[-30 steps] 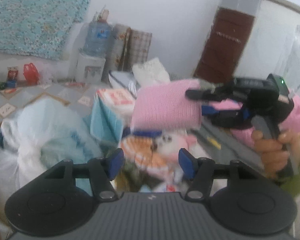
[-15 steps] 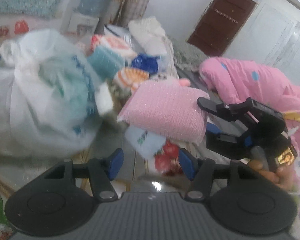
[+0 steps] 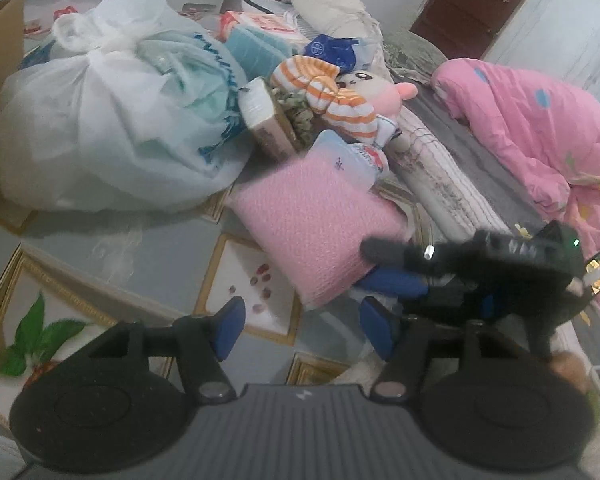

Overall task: Organize soft objects
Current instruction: 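Lift the pink sponge pad and carry it toward the cardboard box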

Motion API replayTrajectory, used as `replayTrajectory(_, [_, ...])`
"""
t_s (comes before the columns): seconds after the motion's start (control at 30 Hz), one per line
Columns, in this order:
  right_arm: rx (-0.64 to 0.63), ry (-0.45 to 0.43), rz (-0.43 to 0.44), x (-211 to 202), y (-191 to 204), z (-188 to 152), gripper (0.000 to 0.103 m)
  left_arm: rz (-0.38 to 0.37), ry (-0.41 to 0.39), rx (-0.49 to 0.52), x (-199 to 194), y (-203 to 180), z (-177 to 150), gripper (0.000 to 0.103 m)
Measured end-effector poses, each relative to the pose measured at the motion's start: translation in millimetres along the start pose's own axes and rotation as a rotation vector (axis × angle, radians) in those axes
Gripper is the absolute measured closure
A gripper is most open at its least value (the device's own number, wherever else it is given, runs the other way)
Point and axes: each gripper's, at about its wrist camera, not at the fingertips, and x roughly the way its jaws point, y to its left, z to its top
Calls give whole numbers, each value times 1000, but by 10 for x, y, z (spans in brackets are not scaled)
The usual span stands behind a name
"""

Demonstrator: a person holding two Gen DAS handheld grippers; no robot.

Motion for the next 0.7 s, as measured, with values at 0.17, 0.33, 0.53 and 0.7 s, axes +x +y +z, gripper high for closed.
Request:
replayTrajectory(0.17, [7, 29, -62, 13, -91, -186, 62, 3, 9, -15, -15, 36, -71, 37])
replayTrajectory(0.33, [-44, -27, -73, -208, -24, -106, 19, -3, 33, 5, 53, -22, -76, 36])
replayTrajectory(0.53, [-203, -139, -157, -404, 190, 41, 17, 40, 28, 67, 151, -137, -28, 29])
replayTrajectory(0.7, [-309, -145, -186, -281, 309, 227, 21, 72, 33, 110, 265, -223, 35, 25])
